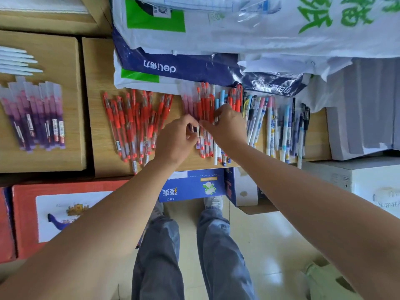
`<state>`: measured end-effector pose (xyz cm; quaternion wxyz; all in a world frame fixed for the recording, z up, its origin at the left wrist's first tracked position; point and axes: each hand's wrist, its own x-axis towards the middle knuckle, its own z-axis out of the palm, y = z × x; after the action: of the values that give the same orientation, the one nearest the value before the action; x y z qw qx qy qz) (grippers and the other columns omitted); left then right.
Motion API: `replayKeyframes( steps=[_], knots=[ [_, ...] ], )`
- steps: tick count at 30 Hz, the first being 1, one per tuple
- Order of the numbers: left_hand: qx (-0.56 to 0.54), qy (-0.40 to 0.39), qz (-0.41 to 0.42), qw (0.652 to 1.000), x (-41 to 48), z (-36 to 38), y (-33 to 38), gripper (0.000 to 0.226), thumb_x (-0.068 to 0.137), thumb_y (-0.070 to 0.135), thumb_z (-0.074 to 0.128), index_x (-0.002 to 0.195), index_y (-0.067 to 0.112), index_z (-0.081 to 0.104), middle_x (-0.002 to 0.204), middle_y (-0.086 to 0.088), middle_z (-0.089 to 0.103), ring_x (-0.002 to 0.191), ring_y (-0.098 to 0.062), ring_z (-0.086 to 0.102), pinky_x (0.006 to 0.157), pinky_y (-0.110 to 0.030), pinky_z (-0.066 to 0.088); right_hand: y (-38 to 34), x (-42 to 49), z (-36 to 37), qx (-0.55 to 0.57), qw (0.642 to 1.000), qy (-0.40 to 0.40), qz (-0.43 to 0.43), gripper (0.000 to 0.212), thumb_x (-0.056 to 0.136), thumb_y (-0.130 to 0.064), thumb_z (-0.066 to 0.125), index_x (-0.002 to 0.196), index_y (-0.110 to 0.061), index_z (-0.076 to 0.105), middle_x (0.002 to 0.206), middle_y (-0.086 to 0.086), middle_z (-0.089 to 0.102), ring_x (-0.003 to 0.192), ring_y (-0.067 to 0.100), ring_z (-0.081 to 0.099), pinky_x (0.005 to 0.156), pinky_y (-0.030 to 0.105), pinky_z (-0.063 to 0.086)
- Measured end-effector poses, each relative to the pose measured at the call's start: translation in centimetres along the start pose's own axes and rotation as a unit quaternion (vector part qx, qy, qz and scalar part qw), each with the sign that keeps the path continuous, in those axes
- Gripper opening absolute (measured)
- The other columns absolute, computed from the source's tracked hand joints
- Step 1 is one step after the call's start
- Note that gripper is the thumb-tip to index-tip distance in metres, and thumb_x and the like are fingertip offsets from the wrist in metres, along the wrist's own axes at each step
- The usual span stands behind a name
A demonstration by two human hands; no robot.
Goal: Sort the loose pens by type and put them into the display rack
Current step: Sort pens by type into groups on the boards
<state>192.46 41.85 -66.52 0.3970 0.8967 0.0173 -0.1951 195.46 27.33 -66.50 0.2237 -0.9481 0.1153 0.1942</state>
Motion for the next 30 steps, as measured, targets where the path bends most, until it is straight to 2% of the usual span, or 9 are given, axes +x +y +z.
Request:
replayKeyframes(
  steps=[5,8,12,16,21,23,25,27,30],
  knots=[
    [-0.017,0.007,-0.008,1.0,0.3,0.2,0.4,0.021,0.088,0.011,0.063,0.108,0.017,0.06,0.08,0.008,0.06,0.074,-0.014,0.062,0.069,-0.033,0.053,0.3,0.7,-0.3,0.027,0.999,-0.017,0.008,0.039,0.079,-0.043,0.073,0.091,-0.008,0.062,0.081,0.003,0.064,0.075,0.016,0.058,0.062,0.025,0.042],
    [-0.021,0.02,-0.014,0.999,0.8,0.3,0.7,0.02,0.089,0.01,0.062,0.108,0.014,0.061,0.077,0.013,0.053,0.07,-0.015,0.06,0.066,-0.028,0.049,0.2,0.5,-0.7,0.061,0.998,-0.03,0.011,0.028,0.079,-0.034,0.073,0.078,-0.008,0.061,0.068,0.001,0.06,0.062,0.012,0.052,0.054,0.023,0.041],
    [-0.004,0.046,-0.025,0.999,1.6,0.6,0.9,0.021,0.087,0.012,0.064,0.108,0.014,0.059,0.084,0.006,0.06,0.07,-0.011,0.058,0.066,-0.027,0.048,0.2,0.7,-1.1,0.102,0.994,-0.035,0.029,0.013,0.076,-0.02,0.067,0.068,-0.014,0.059,0.068,0.001,0.061,0.063,0.011,0.052,0.052,0.017,0.04],
    [0.014,0.075,-0.04,0.996,2.3,1.2,1.5,0.015,0.086,0.011,0.064,0.101,0.015,0.061,0.085,0.006,0.064,0.075,-0.013,0.061,0.069,-0.032,0.053,0.7,1.0,-1.0,0.079,0.996,-0.035,0.004,0.009,0.078,-0.019,0.066,0.072,-0.013,0.065,0.07,-0.003,0.063,0.062,0.007,0.053,0.053,0.018,0.042],
    [0.016,0.085,-0.056,0.995,2.9,1.4,1.6,0.011,0.085,0.014,0.068,0.094,0.015,0.063,0.084,0.006,0.065,0.075,-0.014,0.063,0.07,-0.032,0.053,0.6,1.5,-0.5,0.043,0.998,-0.045,-0.002,0.022,0.079,-0.03,0.071,0.07,-0.013,0.06,0.063,-0.003,0.056,0.056,0.009,0.048,0.046,0.018,0.034],
    [0.018,0.076,-0.057,0.995,2.9,1.3,1.4,0.011,0.085,0.015,0.068,0.095,0.015,0.063,0.083,0.006,0.065,0.075,-0.015,0.063,0.07,-0.032,0.053,0.4,1.6,-0.5,0.055,0.997,-0.051,0.007,0.026,0.078,-0.027,0.07,0.063,-0.013,0.054,0.057,-0.003,0.05,0.051,0.009,0.043,0.045,0.021,0.035],
    [0.018,0.076,-0.056,0.995,2.8,1.2,1.3,0.011,0.085,0.015,0.068,0.095,0.014,0.063,0.083,0.003,0.066,0.073,-0.015,0.063,0.069,-0.032,0.053,0.5,1.7,-0.9,0.087,0.994,-0.066,0.0,0.026,0.078,-0.024,0.069,0.061,-0.013,0.053,0.054,-0.002,0.052,0.05,0.012,0.047,0.047,0.022,0.04],
    [0.018,0.086,-0.057,0.994,2.8,1.3,1.4,0.011,0.086,0.015,0.067,0.096,0.014,0.063,0.081,0.003,0.066,0.073,-0.015,0.063,0.068,-0.032,0.053,1.0,1.6,-1.9,0.154,0.984,-0.091,0.0,0.02,0.081,-0.021,0.068,0.069,-0.006,0.062,0.06,0.005,0.063,0.053,0.014,0.058,0.052,0.025,0.049],
    [0.041,0.105,-0.072,0.991,3.1,1.8,2.3,0.016,0.085,0.027,0.068,0.094,0.015,0.064,0.075,0.007,0.062,0.069,-0.014,0.061,0.06,-0.028,0.047,2.5,1.4,-3.3,0.193,0.975,-0.111,0.0,0.016,0.087,-0.019,0.066,0.081,-0.004,0.065,0.068,0.004,0.068,0.048,0.002,0.057,0.049,0.018,0.047]
  ],
)
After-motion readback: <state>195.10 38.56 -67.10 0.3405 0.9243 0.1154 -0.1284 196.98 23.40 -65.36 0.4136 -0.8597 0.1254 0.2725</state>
